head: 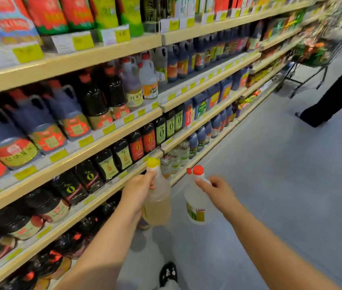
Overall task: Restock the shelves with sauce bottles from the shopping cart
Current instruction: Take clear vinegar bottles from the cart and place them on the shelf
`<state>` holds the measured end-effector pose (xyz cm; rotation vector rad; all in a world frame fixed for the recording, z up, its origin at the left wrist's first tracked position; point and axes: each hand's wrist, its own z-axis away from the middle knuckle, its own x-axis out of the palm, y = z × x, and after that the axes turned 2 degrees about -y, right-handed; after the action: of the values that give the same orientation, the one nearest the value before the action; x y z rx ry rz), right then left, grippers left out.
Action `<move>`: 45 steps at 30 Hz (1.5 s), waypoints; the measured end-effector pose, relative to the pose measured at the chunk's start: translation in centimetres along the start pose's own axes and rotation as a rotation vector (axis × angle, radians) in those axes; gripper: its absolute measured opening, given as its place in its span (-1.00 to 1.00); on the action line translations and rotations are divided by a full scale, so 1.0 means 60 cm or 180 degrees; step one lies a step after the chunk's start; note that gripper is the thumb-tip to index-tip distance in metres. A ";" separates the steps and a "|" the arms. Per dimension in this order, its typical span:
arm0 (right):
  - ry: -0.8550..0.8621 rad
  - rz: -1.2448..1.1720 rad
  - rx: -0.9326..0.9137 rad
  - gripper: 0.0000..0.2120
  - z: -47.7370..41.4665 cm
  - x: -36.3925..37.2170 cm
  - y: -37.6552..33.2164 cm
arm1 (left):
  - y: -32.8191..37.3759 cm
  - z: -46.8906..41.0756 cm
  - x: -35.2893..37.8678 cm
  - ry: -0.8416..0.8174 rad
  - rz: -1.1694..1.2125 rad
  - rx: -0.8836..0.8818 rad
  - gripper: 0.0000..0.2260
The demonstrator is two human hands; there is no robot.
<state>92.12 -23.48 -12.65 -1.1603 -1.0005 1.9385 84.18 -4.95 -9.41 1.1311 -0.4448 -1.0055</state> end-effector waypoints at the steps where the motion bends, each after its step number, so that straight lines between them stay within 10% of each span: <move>1: 0.0007 -0.0012 -0.0016 -0.69 -0.026 -0.007 -0.007 | 0.017 -0.022 0.010 0.0016 -0.0025 0.0033 -0.72; 14: -0.0131 -0.0137 -0.0063 -0.74 -0.340 -0.124 -0.071 | 0.154 -0.255 0.136 0.0152 -0.0398 0.0218 -0.68; 27: -0.0917 -0.0119 -0.1223 -0.63 -0.623 -0.253 -0.205 | 0.253 -0.394 0.304 0.1425 0.0520 0.0100 -0.63; 45: -0.1182 -0.0442 -0.2662 -0.63 -0.859 -0.103 -0.399 | 0.311 -0.550 0.275 0.2129 0.0563 0.0408 -0.58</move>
<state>144.92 -2.68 -5.78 -1.0996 -2.1608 1.6765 125.19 0.20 -8.85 1.4345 -0.0645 -0.4049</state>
